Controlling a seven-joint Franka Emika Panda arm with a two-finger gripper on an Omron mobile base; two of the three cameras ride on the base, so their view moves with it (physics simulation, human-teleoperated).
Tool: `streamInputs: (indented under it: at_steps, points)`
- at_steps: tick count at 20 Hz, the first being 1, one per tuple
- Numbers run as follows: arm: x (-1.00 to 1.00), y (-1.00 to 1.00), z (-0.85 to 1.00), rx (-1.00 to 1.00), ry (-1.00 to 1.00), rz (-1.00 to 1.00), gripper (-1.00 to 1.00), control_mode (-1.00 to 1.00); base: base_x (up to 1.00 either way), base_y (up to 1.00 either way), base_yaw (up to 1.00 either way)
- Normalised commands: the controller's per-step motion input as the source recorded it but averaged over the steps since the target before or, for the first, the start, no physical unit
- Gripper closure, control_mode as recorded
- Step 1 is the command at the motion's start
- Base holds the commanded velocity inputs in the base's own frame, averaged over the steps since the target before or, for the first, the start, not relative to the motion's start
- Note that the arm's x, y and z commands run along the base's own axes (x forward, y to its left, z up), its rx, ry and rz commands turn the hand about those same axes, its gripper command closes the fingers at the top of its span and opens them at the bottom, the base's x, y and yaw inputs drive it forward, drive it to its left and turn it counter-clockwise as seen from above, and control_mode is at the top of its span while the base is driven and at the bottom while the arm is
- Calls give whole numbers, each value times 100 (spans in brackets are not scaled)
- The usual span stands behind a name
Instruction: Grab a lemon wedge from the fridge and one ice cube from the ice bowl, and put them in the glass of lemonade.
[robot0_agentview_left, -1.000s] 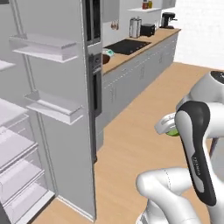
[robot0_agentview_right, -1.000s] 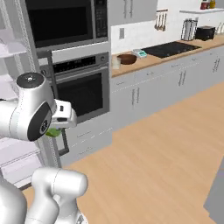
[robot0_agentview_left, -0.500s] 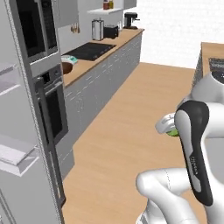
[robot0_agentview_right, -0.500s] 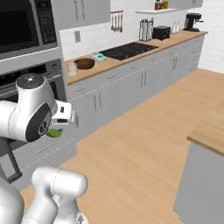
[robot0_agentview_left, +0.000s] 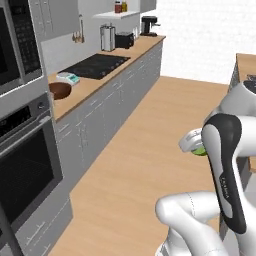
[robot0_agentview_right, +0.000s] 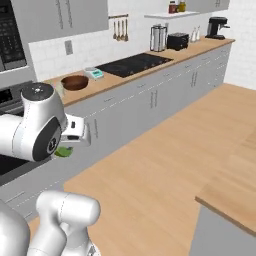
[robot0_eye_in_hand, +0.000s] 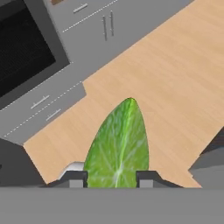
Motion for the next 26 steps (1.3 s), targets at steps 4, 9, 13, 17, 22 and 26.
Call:
streamInputs:
  at_steps: [4, 9, 13, 17, 22, 26]
  points:
    - [0, 0, 0, 0, 0, 0, 100, 100, 100, 62, -1]
    - [0, 0, 0, 0, 0, 0, 100, 100, 100, 33, 0]
    - [0, 0, 0, 0, 0, 0, 100, 100, 100, 8, 2]
    - [0, 0, 0, 0, 0, 0, 100, 100, 100, -15, 11]
    - [0, 0, 0, 0, 0, 0, 100, 100, 100, -27, 36]
    - [0, 0, 0, 0, 0, 0, 100, 100, 100, -33, 77]
